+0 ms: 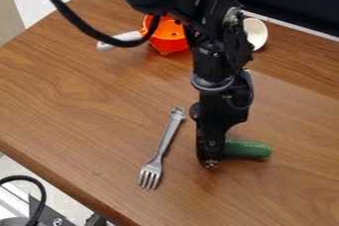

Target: Tomar el pepinillo y poner dentro de la olla naranja

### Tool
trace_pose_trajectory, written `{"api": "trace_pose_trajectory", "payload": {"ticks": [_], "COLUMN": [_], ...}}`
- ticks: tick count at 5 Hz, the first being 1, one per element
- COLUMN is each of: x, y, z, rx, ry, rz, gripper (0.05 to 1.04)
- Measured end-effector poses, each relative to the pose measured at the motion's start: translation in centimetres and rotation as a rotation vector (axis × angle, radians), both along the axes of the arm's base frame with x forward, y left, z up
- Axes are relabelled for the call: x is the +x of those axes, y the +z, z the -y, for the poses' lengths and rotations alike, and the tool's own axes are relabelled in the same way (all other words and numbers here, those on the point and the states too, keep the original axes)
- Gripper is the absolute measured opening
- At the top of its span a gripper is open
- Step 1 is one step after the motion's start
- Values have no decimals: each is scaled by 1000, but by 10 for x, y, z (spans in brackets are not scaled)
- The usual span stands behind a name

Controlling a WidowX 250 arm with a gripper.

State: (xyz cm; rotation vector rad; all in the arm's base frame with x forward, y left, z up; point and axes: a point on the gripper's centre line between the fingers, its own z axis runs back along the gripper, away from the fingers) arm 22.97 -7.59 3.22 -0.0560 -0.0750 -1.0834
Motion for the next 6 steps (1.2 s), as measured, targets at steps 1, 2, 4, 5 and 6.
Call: {"api": "trace_pose_trajectory", "payload": {"ticks": [1,2,4,5,6], "x": [-2,5,32,45,61], "y": [11,32,58,75,80], "z": [-8,-26,-94,-139,-167], "rx": [-35,-81,-27,21,12], "ry": [35,146,562,800,973], "rz": [-18,14,84,112,122], "gripper": [269,269,269,269,269]}}
